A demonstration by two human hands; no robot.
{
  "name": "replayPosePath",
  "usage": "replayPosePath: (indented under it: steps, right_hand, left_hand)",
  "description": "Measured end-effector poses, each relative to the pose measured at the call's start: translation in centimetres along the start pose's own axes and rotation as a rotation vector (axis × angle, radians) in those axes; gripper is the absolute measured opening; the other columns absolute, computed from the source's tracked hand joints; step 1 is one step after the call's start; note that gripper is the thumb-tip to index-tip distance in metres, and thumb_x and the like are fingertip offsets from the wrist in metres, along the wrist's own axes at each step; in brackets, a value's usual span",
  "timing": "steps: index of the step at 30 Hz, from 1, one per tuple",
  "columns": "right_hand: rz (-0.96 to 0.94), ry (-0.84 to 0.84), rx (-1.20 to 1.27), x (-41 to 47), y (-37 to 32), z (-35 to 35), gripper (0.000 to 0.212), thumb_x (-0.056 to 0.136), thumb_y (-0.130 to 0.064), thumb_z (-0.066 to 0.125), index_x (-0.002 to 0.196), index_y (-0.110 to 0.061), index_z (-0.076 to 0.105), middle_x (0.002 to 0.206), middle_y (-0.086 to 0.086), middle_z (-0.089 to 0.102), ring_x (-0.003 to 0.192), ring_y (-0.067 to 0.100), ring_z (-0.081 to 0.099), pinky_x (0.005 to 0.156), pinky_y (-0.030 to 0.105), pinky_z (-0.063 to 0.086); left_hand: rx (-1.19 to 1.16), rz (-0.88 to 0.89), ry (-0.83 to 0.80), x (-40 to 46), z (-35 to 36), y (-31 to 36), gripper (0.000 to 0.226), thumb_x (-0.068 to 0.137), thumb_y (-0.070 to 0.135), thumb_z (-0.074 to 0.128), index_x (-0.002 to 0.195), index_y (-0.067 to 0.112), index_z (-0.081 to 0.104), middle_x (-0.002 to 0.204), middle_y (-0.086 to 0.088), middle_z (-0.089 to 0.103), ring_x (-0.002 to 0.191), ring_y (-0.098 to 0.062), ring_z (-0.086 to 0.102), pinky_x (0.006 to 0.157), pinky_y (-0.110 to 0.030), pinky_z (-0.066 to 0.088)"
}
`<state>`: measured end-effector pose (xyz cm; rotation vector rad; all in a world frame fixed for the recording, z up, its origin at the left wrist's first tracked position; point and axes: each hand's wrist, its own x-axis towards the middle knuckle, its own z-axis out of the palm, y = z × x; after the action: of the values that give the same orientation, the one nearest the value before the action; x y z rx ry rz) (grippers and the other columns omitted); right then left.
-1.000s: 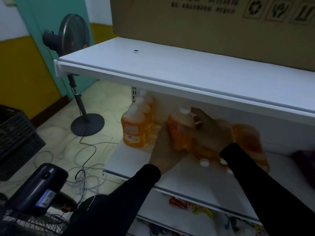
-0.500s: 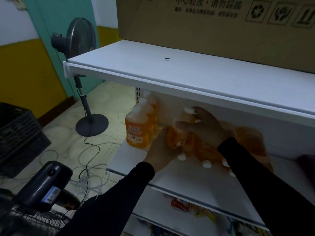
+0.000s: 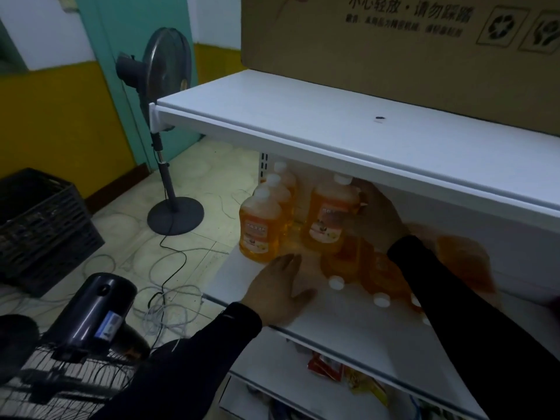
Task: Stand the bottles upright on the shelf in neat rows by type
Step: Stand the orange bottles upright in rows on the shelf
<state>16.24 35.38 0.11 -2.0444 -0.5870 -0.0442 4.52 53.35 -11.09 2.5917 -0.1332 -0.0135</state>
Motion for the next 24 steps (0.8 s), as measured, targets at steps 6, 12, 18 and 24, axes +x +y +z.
replayPosePath:
  steps: [6,12,18,24]
  right_hand:
    - [0.036,0.108,-0.085,2.8,2.2,4.1,0.061,0.069,-0.033,0.085,0.120,-0.034,0.052,0.111,-0.012,0.061,0.100,0.001,0.056,0.085,0.021,0.047]
    - [0.074,0.161,-0.218,4.6,5.0,6.5,0.076,0.073,-0.033,0.082,0.138,-0.018,0.046,0.134,0.010,0.048,0.125,0.026,0.046,0.103,0.035,0.041]
    - [0.108,0.211,-0.246,5.0,6.1,7.2,0.082,0.074,-0.033,0.079,0.144,-0.020,0.038,0.139,0.016,0.034,0.130,0.034,0.038,0.110,0.041,0.035]
    - [0.116,0.219,-0.289,4.8,5.6,7.4,0.083,0.077,-0.037,0.077,0.146,-0.021,0.033,0.143,0.014,0.032,0.129,0.034,0.040,0.108,0.045,0.038]
  left_hand:
    - [0.310,0.114,-0.075,-1.5,1.9,-2.9,0.096,0.084,0.080,0.018,0.154,0.014,0.012,0.161,-0.010,0.012,0.148,-0.024,0.007,0.117,-0.035,0.001]
    - [0.322,0.138,-0.029,-1.6,2.6,-3.4,0.100,0.081,0.084,0.010,0.154,0.015,0.010,0.161,-0.009,0.009,0.148,-0.023,0.004,0.114,-0.031,-0.008]
    - [0.317,0.137,-0.024,-1.6,2.8,-3.5,0.100,0.082,0.084,0.009,0.154,0.014,0.009,0.162,-0.009,0.007,0.148,-0.022,0.003,0.114,-0.031,-0.010]
    - [0.334,0.147,-0.010,-1.6,2.6,-3.6,0.099,0.083,0.082,0.010,0.154,0.013,0.010,0.161,-0.010,0.008,0.148,-0.023,0.003,0.115,-0.032,-0.008]
